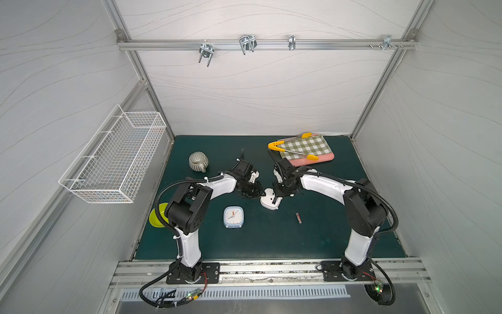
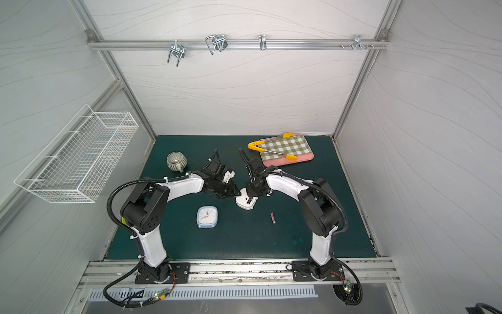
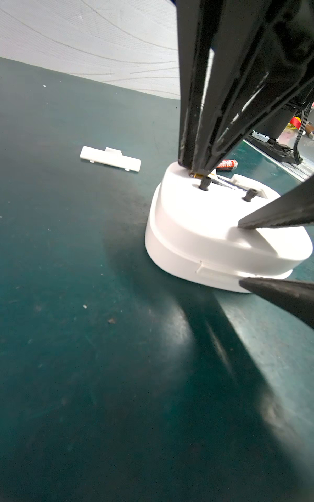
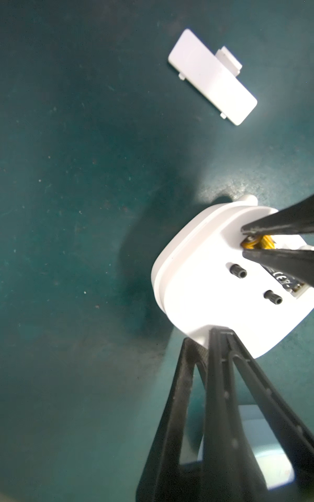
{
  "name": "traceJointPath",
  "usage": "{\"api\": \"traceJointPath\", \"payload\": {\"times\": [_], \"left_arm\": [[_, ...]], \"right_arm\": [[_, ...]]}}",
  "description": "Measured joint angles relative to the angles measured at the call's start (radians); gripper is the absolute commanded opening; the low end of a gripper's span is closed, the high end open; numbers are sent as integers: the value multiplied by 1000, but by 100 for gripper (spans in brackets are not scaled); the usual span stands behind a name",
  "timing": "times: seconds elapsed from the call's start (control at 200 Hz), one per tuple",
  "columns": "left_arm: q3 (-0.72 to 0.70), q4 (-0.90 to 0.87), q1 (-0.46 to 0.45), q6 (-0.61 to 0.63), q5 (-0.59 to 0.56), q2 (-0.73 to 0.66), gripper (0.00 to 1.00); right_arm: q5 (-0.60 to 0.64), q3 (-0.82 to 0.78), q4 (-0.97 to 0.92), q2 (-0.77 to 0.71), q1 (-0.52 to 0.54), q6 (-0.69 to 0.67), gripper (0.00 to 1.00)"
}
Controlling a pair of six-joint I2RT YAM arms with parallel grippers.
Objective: Insert the battery into the alarm
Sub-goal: Install the battery in the alarm.
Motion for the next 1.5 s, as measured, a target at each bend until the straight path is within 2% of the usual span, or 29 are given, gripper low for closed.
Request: {"api": "traceJointPath", "payload": {"times": [0.3,0.615,0.85,1.066,1.221,1.321,1.501], "left_arm": [[0,0,0,0,0,0,32],[0,0,0,0,0,0,32],[0,0,0,0,0,0,32],[0,0,0,-1,0,1,32],[0,-1,0,0,0,1,32],[0,-1,0,0,0,1,31],[1,-1,0,0,0,1,32]], "right_arm": [[4,2,0,-2,1,-5,3],[14,2,-3,-2,5,-7,4],[9,-21,12,-7,7,11,0],[-76,-125,97,-52,39,81,0],[-86,-127,107,-58,36,92,0],[-84,-109,93,-58,37,88,9],[-63,-105,65,-89,30,75,32]]}}
